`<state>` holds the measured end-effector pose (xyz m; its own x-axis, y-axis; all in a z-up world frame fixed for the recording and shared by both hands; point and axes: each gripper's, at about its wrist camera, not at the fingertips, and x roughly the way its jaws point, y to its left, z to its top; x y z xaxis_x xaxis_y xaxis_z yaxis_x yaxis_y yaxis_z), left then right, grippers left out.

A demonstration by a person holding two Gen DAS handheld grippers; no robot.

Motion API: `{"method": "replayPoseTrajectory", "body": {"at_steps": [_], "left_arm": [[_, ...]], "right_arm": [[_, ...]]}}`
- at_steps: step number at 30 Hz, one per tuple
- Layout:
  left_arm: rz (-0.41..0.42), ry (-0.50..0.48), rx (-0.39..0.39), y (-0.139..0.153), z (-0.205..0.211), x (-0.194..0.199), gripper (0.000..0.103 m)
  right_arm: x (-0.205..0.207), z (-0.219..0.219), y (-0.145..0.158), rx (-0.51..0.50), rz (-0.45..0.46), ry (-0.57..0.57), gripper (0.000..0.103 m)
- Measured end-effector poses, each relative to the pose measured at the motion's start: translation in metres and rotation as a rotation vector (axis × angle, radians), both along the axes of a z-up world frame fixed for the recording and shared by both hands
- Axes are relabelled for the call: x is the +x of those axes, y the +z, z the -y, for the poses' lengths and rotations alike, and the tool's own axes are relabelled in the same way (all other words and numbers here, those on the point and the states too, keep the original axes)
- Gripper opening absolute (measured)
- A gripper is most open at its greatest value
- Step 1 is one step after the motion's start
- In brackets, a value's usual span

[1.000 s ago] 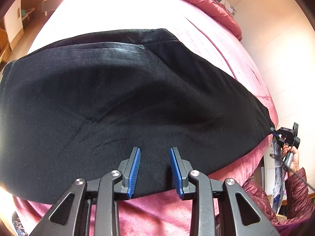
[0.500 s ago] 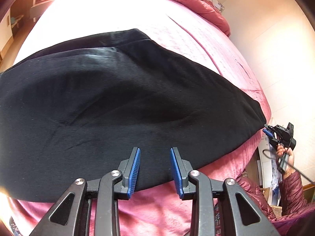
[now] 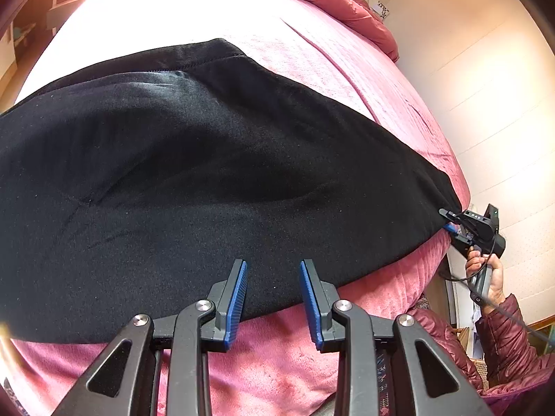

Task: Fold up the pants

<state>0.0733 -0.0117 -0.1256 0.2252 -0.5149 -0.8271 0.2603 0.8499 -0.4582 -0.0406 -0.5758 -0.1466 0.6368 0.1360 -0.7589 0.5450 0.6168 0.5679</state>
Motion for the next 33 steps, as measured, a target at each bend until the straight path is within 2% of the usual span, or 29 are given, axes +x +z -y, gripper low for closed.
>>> {"method": "replayPoseTrajectory", "body": {"at_steps": [2, 4, 6, 7, 9, 11, 14, 18, 22, 25, 28, 29, 30, 31, 33], "left_arm": [[0.005, 0.001, 0.001, 0.002, -0.005, 0.000, 0.032], [0.007, 0.003, -0.007, 0.004, -0.008, 0.001, 0.032], [0.006, 0.005, -0.004, 0.003, -0.011, 0.003, 0.032], [0.004, 0.007, 0.000, 0.001, -0.010, 0.004, 0.032], [-0.002, 0.017, 0.005, 0.001, -0.010, 0.004, 0.032], [0.006, 0.010, -0.006, 0.003, -0.009, 0.002, 0.032], [0.010, 0.001, 0.003, 0.003, -0.010, 0.000, 0.032], [0.018, -0.002, 0.006, 0.007, -0.005, 0.001, 0.032], [0.024, -0.006, 0.003, 0.007, 0.004, 0.002, 0.032], [0.021, -0.009, 0.004, 0.007, 0.009, 0.001, 0.032], [0.012, -0.012, 0.015, 0.007, 0.013, 0.000, 0.032], [0.009, -0.012, 0.021, 0.006, 0.014, -0.001, 0.032], [0.007, -0.012, 0.028, 0.005, 0.015, -0.001, 0.032], [0.006, -0.013, 0.033, 0.005, 0.015, -0.002, 0.032], [0.013, -0.008, 0.042, 0.005, 0.014, -0.001, 0.032]], "right_arm": [[-0.009, -0.003, 0.021, -0.033, 0.043, 0.025, 0.017], [-0.013, -0.002, 0.019, -0.068, -0.032, 0.026, 0.017], [-0.012, 0.000, 0.001, -0.061, -0.082, 0.038, 0.019], [-0.013, 0.002, -0.008, -0.042, -0.097, 0.028, 0.027], [-0.016, 0.007, -0.017, 0.004, -0.088, 0.017, 0.031], [-0.025, 0.011, -0.013, 0.010, -0.088, 0.023, 0.037], [-0.040, 0.021, 0.010, -0.076, -0.109, 0.030, 0.039], [-0.037, 0.041, 0.058, -0.281, -0.100, -0.022, 0.040], [0.010, 0.059, 0.083, -0.365, -0.088, -0.021, 0.040], [0.059, 0.075, 0.081, -0.336, -0.126, -0.010, 0.040], [0.101, 0.077, 0.064, -0.288, -0.169, 0.020, 0.040], [0.112, 0.076, 0.054, -0.276, -0.207, 0.035, 0.037], [0.119, 0.076, 0.045, -0.279, -0.241, 0.048, 0.028], [0.125, 0.071, 0.043, -0.292, -0.254, 0.071, 0.010], [0.127, 0.062, 0.053, -0.350, -0.207, 0.084, 0.009]]}}
